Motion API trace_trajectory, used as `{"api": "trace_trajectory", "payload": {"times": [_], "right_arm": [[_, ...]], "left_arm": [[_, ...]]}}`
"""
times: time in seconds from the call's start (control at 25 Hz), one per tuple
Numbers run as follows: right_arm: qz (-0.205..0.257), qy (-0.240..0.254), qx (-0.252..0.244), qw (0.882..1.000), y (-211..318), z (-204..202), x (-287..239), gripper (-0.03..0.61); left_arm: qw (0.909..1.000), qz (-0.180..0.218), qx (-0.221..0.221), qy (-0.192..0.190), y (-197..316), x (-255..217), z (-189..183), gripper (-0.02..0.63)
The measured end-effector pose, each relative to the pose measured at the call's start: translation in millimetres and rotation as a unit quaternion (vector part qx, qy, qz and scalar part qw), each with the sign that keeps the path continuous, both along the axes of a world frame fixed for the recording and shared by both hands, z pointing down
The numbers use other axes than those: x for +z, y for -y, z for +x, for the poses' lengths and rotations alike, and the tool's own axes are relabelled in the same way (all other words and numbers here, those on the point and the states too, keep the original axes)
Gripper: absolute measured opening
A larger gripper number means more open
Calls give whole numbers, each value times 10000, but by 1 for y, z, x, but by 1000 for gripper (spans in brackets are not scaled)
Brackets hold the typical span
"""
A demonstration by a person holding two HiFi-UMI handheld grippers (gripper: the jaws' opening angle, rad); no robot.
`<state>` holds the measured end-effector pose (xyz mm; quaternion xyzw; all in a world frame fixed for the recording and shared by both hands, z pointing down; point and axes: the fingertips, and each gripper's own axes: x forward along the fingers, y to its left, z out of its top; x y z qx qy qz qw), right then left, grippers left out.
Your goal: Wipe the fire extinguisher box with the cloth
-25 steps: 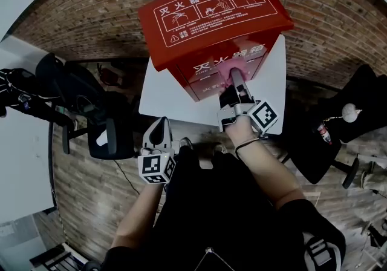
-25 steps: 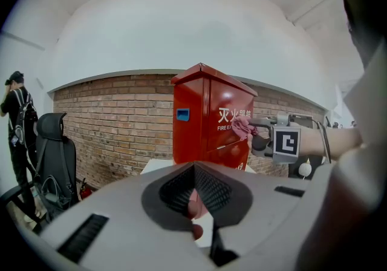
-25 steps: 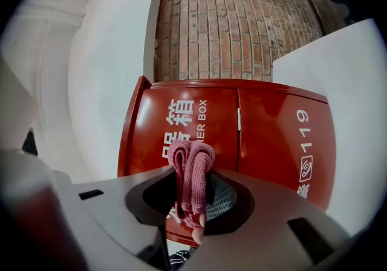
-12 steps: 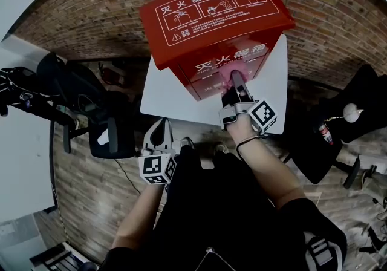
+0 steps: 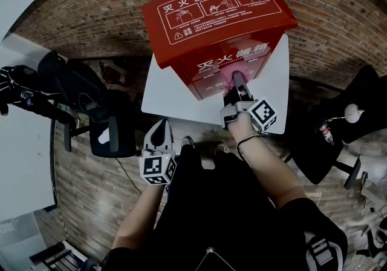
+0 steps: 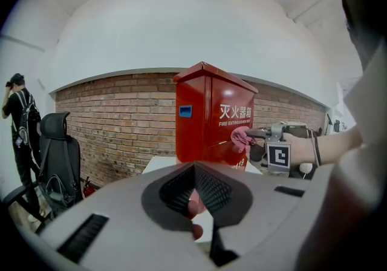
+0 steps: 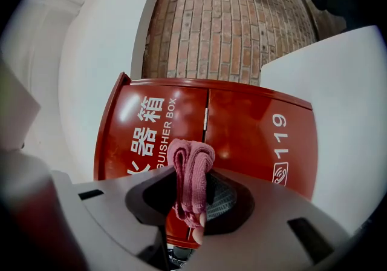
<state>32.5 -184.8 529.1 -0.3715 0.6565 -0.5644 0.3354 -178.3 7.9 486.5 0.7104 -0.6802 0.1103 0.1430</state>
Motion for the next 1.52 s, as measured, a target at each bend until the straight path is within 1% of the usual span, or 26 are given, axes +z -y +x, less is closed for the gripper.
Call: {"api": "trace_trajectory", "payload": {"times": [0.2, 0.44, 0.68, 0.92, 1.52], "right_arm": [[-150, -60, 30, 9999, 1, 1, 12, 107], [-104, -64, 56, 9999, 2, 0, 17, 107], [-233, -117, 56, 9996, 0, 1, 30, 107], [-229, -160, 93, 9996, 1, 1, 36, 107], [-698, -307, 96, 9970, -3, 3, 81, 107]], "left_arm": [[10000, -21, -18, -17, -1, 2, 0, 28], [10000, -65, -55, -31, -5, 6, -3, 28], [9999, -72, -98, -26, -5, 7, -6, 28], [9999, -91, -141, -8, -6, 8, -10, 28], [9996, -163, -237, -6, -15, 13, -15, 28]]}}
